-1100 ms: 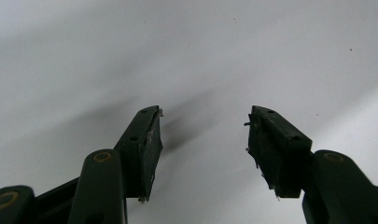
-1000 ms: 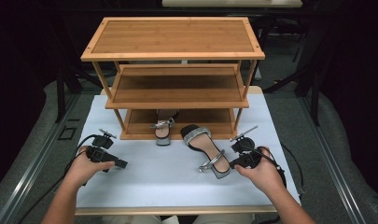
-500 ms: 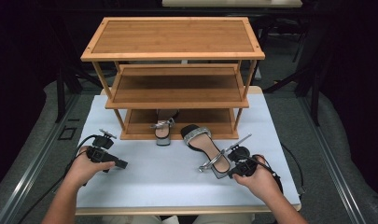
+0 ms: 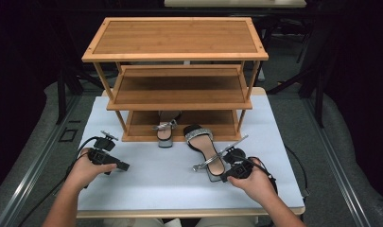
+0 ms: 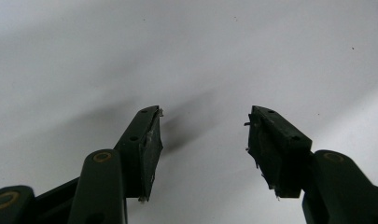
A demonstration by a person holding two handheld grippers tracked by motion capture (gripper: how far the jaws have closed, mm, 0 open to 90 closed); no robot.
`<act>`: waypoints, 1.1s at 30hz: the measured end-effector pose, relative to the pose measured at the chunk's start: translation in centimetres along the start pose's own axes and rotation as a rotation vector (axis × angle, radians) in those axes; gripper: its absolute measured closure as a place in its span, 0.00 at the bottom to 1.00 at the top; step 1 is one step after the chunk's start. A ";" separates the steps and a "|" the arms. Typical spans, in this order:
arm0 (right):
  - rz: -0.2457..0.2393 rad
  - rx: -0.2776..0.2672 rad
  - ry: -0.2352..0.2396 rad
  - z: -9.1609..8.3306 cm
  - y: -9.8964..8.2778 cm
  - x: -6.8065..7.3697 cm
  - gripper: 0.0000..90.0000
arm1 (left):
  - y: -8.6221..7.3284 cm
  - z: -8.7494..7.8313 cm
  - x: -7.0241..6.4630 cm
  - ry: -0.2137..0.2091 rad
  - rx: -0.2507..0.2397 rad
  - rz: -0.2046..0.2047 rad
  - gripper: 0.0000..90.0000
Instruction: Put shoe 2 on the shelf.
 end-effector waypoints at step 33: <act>-0.007 -0.120 0.042 2.0 9.4 2.4 1.00 | -0.1 0.3 0.2 -0.005 0.005 -0.008 0.49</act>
Point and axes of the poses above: each handheld gripper's, and its own axes: z roughly forward along the jaws, y roughly out of its top, x roughly to its left, the point moved 8 cm from there along z, roughly forward along the jaws, and after that the axes turned 10 degrees about z, right-handed, at the moved point
